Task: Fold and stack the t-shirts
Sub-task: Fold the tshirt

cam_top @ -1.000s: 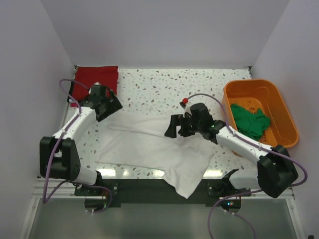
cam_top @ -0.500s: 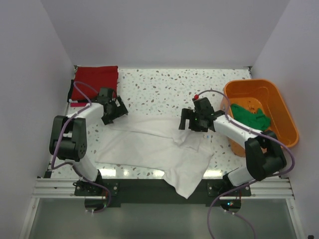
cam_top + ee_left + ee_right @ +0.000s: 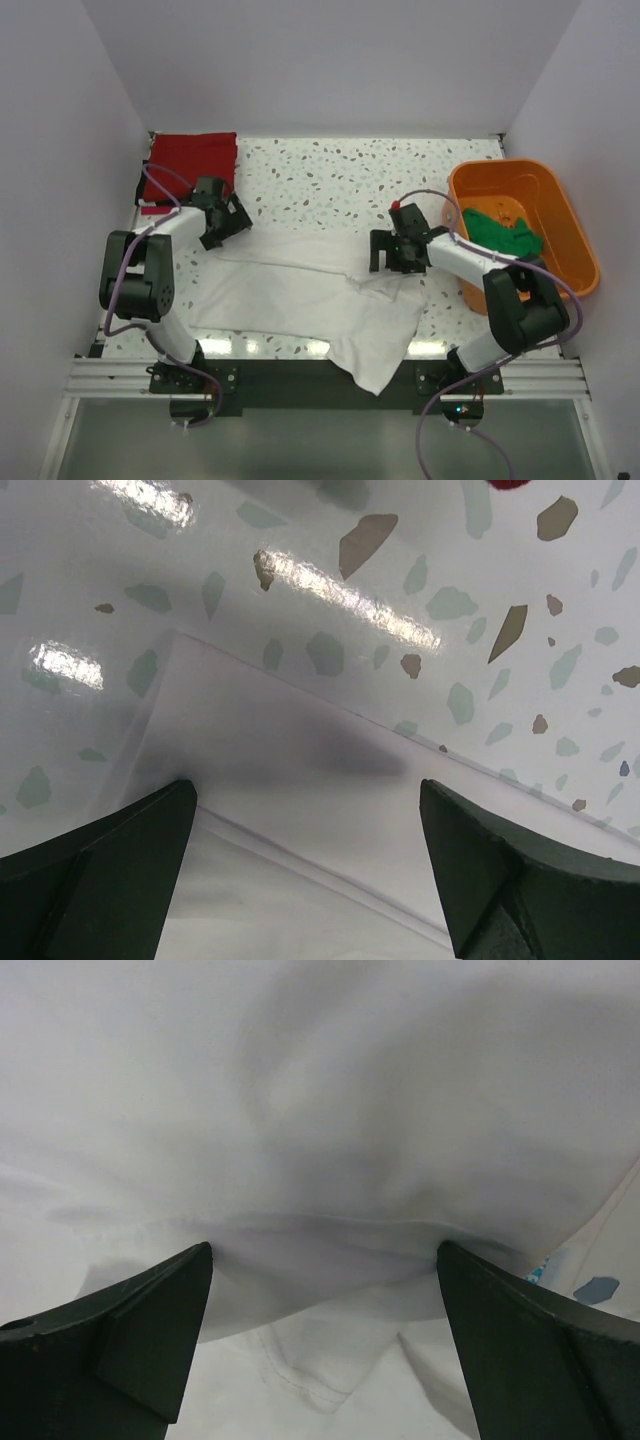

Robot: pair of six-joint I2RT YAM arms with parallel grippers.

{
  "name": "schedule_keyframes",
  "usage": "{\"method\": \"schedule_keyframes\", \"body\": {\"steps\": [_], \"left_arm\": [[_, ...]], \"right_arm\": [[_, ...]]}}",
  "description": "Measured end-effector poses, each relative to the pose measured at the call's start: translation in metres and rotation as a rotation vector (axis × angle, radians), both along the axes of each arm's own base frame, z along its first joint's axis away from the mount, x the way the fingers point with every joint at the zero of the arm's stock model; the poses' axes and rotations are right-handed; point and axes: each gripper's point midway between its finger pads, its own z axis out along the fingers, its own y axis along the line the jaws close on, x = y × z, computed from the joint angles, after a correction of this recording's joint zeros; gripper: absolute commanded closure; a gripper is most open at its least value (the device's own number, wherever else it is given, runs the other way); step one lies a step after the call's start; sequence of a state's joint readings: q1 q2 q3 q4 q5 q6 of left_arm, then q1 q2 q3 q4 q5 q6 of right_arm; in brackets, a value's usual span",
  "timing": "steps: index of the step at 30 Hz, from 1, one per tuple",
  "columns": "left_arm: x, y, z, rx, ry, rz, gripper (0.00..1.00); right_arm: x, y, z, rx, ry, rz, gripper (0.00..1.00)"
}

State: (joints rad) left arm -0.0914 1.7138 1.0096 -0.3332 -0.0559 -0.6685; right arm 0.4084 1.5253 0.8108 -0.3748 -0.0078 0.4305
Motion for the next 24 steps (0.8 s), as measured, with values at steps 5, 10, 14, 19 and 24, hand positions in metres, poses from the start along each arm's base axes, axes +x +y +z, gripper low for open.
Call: {"method": "schedule_keyframes", "body": {"steps": [5, 10, 14, 19, 24], "left_arm": [[0.006, 0.001, -0.002, 0.0, -0.005, 0.003, 0.0], [0.03, 0.0, 0.0, -0.001, -0.021, 0.007, 0.0], [0.055, -0.001, 0.001, 0.0, -0.042, 0.01, 0.0], [0.071, -0.003, 0.003, -0.002, -0.055, 0.01, 0.0], [0.067, -0.002, 0.003, -0.002, -0.059, 0.011, 0.0]], "right_arm": [[0.033, 0.004, 0.0, -0.06, -0.022, 0.029, 0.01], [0.073, 0.0, -0.003, -0.16, -0.06, 0.029, 0.01], [0.103, 0.0, -0.002, -0.201, -0.09, 0.041, 0.01], [0.131, -0.005, 0.012, -0.225, -0.134, 0.055, 0.01], [0.128, -0.007, 0.044, -0.198, -0.184, 0.076, 0.02]]}}
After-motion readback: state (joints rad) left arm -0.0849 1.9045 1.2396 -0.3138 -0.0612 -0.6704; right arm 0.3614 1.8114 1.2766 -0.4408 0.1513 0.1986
